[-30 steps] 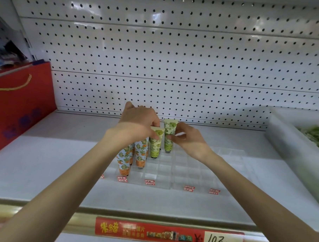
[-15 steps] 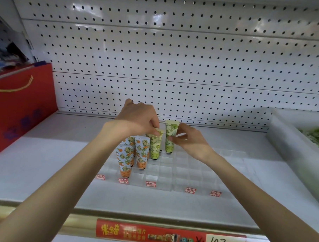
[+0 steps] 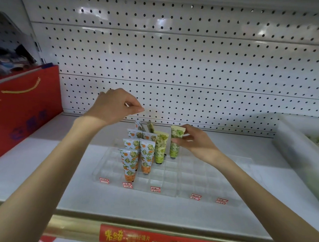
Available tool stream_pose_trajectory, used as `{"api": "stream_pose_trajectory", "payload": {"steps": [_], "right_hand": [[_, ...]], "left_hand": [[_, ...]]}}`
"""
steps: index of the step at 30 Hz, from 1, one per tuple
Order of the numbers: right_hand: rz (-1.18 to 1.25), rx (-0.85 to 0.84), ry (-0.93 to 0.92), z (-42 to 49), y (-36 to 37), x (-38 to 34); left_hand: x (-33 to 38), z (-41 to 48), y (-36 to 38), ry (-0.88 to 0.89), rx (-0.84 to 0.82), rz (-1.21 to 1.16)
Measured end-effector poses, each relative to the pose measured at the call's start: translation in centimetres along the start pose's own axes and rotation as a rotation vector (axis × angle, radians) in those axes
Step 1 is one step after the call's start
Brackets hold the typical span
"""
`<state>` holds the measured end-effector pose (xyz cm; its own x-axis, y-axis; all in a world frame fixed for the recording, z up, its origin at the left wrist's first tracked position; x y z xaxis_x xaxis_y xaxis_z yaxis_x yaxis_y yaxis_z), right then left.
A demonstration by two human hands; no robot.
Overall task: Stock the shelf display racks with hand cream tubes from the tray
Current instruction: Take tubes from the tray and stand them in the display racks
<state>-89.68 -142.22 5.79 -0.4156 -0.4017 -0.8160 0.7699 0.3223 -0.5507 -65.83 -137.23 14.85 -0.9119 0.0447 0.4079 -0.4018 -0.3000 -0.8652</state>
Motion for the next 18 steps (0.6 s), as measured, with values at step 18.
{"api": "stream_pose_trajectory", "payload": {"steps": [18], "right_hand": [[-0.517,-0.497,0.058,8.7,2.0,-7.5]], "left_hand": [[-5.7,-3.2,3.9,-0.109,0.006,-0.304]]}}
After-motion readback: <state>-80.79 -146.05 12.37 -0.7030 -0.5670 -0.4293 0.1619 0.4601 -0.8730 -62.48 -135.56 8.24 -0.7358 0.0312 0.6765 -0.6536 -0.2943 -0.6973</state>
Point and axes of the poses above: each hand's wrist, its own z-axis towards the middle knuckle, its own y-axis out of the palm, x = y × z, the point moved 1 cm from there along z, towards the middle knuckle, and after that the axes turned 3 degrees about -y, right-handed, at the moved point
